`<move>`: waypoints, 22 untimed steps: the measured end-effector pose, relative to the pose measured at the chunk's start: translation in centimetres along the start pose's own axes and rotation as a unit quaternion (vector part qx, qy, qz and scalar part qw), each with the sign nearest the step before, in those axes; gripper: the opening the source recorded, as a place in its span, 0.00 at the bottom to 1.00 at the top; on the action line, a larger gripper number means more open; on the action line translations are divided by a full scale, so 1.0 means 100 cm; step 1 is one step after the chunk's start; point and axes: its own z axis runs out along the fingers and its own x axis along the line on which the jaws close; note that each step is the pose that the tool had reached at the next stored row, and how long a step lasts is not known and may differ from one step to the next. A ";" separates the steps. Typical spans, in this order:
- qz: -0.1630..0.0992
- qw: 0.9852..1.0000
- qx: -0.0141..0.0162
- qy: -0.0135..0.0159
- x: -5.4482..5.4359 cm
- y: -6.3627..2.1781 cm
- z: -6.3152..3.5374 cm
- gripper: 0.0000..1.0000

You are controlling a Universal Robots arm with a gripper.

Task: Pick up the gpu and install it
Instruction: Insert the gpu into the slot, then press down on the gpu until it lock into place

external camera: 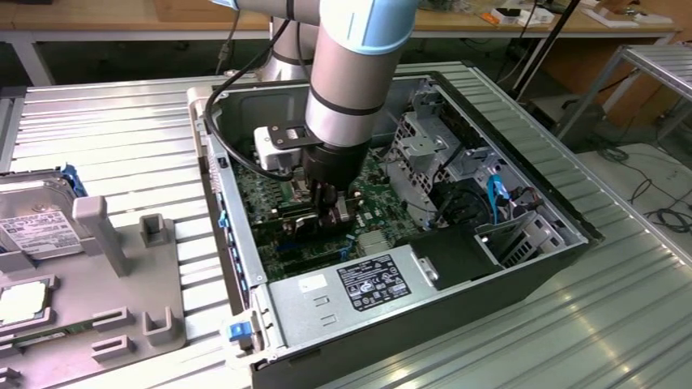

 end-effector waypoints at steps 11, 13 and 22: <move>0.000 1.000 0.000 -0.002 0.000 0.0006 -0.0254 0.40; 0.000 1.000 0.000 -0.004 0.000 0.0007 -0.0256 0.33; 0.000 1.000 -0.001 -0.020 0.001 0.0007 -0.0256 0.11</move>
